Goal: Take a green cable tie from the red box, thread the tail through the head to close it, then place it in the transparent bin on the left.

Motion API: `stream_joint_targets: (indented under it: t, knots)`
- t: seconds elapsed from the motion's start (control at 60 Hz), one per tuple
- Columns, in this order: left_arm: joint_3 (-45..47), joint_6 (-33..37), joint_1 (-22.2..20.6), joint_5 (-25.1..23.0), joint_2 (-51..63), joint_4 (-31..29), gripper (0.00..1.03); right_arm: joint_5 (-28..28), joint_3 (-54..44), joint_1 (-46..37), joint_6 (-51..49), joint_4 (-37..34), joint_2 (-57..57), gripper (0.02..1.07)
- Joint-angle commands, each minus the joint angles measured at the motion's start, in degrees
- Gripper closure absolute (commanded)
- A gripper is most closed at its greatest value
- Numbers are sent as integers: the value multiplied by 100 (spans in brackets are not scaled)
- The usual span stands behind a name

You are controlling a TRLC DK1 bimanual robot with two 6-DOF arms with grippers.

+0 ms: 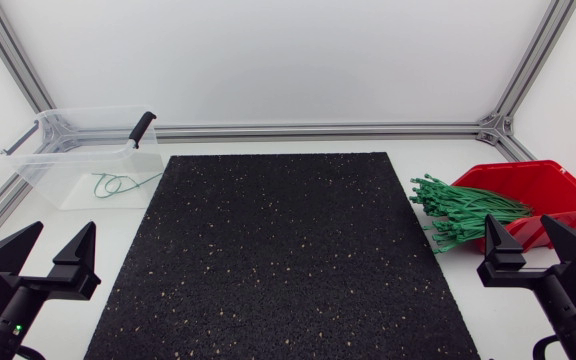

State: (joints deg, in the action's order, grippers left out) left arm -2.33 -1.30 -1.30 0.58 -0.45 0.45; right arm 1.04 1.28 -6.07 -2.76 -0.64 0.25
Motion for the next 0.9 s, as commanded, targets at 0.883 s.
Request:
stream_joint_targets:
  t: [0.883]
  knots:
    - [224,42,-55,39,-34,-80,4,-157,1261,26,101,-226,660,5]
